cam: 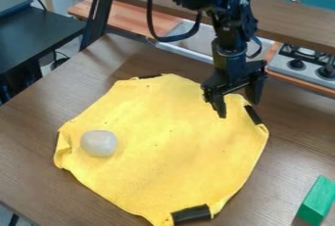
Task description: Move the brown object from the bottom left side of the yellow cloth to the left side of the table
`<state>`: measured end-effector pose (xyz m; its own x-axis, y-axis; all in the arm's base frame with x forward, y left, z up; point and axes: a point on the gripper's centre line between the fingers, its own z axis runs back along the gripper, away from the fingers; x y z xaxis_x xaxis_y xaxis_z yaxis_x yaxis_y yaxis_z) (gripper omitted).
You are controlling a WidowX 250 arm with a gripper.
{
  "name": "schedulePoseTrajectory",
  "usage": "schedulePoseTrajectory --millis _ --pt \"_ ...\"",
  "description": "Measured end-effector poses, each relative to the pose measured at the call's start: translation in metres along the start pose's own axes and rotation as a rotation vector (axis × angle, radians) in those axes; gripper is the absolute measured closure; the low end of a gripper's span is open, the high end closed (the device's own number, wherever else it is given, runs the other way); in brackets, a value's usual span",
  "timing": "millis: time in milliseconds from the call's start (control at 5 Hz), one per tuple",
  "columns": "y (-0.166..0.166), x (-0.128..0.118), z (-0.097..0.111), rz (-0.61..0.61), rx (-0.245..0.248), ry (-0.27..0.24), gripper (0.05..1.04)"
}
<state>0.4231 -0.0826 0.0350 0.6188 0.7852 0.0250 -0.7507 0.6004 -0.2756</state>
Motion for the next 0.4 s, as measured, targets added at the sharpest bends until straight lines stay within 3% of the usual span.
schedulePoseTrajectory --millis 200,400 --pt "0.011 -0.005 -0.016 0.005 0.041 0.029 0.083" --pt "0.029 -0.008 -0.007 0.004 0.024 0.05 0.083"
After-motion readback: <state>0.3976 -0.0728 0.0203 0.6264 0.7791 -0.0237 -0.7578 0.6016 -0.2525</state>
